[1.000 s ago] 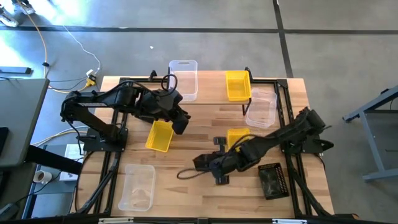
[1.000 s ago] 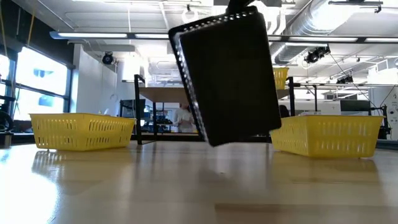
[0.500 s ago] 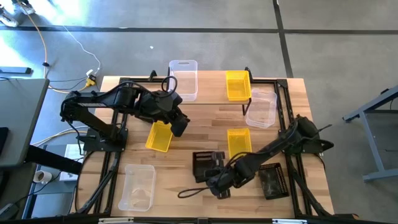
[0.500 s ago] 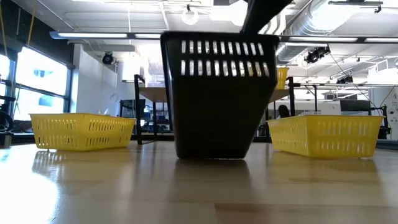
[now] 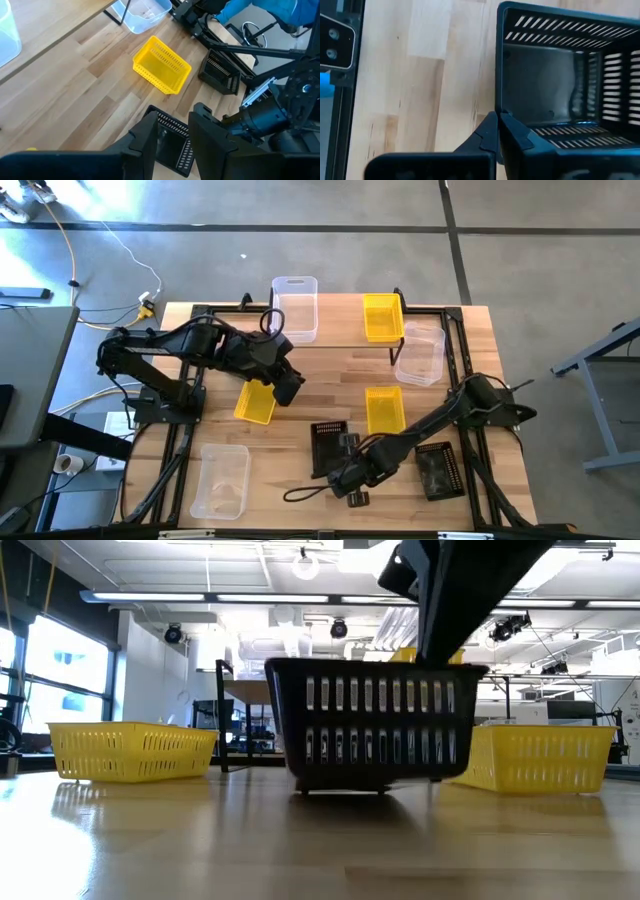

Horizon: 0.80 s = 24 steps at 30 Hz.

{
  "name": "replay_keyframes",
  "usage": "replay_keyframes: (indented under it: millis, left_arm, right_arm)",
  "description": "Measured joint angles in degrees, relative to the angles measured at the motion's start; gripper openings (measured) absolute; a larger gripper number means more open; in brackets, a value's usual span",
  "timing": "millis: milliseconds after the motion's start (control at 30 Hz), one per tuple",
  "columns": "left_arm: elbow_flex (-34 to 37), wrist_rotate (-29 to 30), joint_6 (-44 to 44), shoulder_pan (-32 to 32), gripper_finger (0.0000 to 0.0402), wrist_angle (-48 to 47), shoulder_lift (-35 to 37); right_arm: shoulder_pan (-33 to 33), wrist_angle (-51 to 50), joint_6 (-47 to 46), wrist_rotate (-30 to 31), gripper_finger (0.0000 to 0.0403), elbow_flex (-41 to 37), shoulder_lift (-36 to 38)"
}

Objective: Stack baskets on shelf by color
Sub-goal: Put the bottom left black bin on the shelf

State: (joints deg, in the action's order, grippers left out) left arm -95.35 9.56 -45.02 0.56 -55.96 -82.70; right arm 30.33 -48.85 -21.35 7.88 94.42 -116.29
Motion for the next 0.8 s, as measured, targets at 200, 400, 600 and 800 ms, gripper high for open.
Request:
replay_keyframes:
  millis: [200,400,600,800]
  left_arm:
    - [0.0,0.0,0.0,0.0,0.0099,0.0,0.0]
    - [0.0,0.0,0.0,0.0,0.0099,0.0,0.0]
    - [0.0,0.0,0.2,0.0,0.0099,0.0,0.0]
    - [0.0,0.0,0.2,0.0,0.0099,0.0,0.0]
  right_arm:
    - [-0.7,0.4,-0.9,-1.7,0.0,0.0,-0.6]
    - [-1.9,0.2,-1.0,-4.8,0.0,0.0,-1.3]
    - [-3.4,0.4,-2.2,-8.6,0.0,0.0,-1.3]
    - [-3.8,0.4,-1.8,-9.0,0.0,0.0,-1.2]
